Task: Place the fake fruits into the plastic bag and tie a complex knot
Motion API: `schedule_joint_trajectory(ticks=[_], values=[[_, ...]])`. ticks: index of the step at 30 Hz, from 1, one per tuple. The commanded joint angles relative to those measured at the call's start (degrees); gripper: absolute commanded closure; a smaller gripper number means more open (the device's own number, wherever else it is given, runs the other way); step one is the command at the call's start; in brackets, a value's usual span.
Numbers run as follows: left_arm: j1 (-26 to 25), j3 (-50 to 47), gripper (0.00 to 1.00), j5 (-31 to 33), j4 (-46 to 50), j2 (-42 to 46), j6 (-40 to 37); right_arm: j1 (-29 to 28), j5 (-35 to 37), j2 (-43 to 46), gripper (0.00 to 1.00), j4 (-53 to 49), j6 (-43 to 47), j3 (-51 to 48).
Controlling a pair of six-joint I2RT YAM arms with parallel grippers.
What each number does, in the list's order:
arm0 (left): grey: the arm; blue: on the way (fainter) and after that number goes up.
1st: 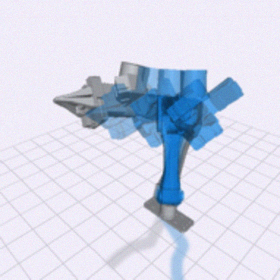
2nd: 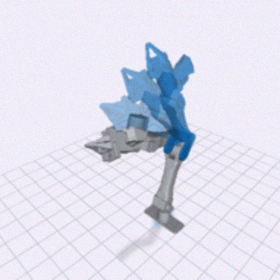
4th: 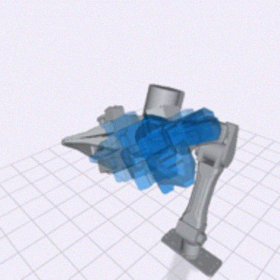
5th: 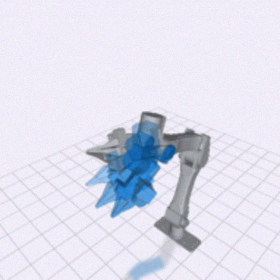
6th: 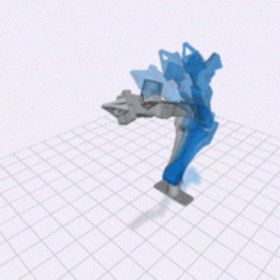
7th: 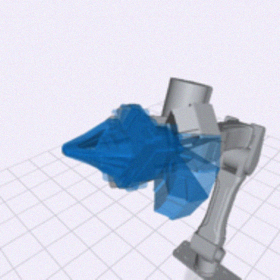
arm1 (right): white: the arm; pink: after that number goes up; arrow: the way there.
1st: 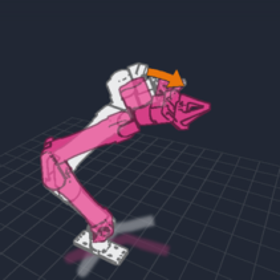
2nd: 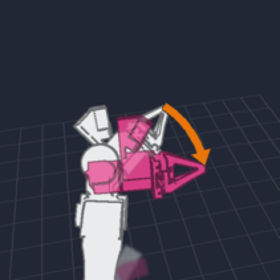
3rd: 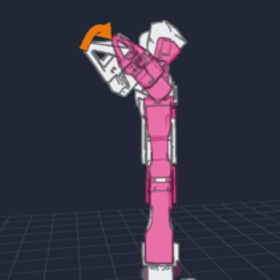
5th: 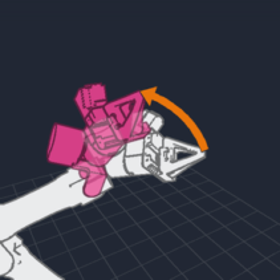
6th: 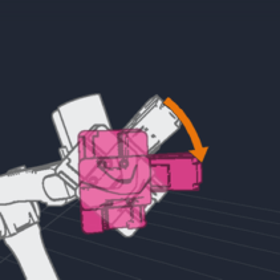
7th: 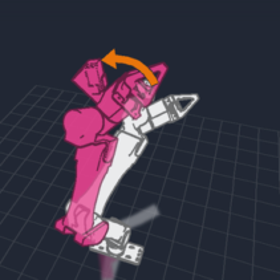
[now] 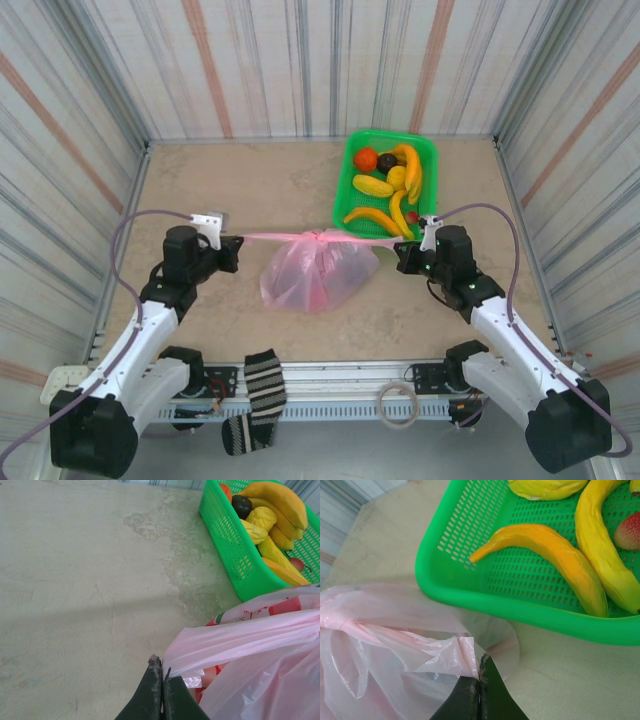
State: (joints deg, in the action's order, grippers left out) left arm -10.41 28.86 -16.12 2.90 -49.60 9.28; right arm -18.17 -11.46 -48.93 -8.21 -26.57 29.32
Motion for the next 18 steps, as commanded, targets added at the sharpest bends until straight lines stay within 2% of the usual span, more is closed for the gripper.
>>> schedule_joint_trajectory(ticks=[1,6,10,12,15,18], values=[[5.7,1.7,1.0,16.2,0.1,-0.1,0.5,5.5,17.9,0.9,1.0,-7.8,-1.4,-0.4],[5.7,1.6,1.0,15.9,-0.5,-0.1,0.8,5.5,16.8,1.7,1.0,-7.2,-0.6,-0.3],[5.7,2.2,1.0,13.9,-0.7,-0.1,1.0,5.6,12.8,2.9,1.0,-4.2,1.8,-0.6],[5.7,2.8,0.94,12.6,-0.8,0.1,0.8,5.6,11.4,3.6,1.0,-4.0,2.4,0.0],[5.7,4.0,0.8,10.6,-1.0,0.7,0.5,5.6,9.2,4.4,0.88,-5.2,3.9,1.8],[5.7,6.0,0.55,8.6,-0.3,1.6,-0.2,5.7,7.2,5.3,0.61,-8.3,5.9,4.9]])
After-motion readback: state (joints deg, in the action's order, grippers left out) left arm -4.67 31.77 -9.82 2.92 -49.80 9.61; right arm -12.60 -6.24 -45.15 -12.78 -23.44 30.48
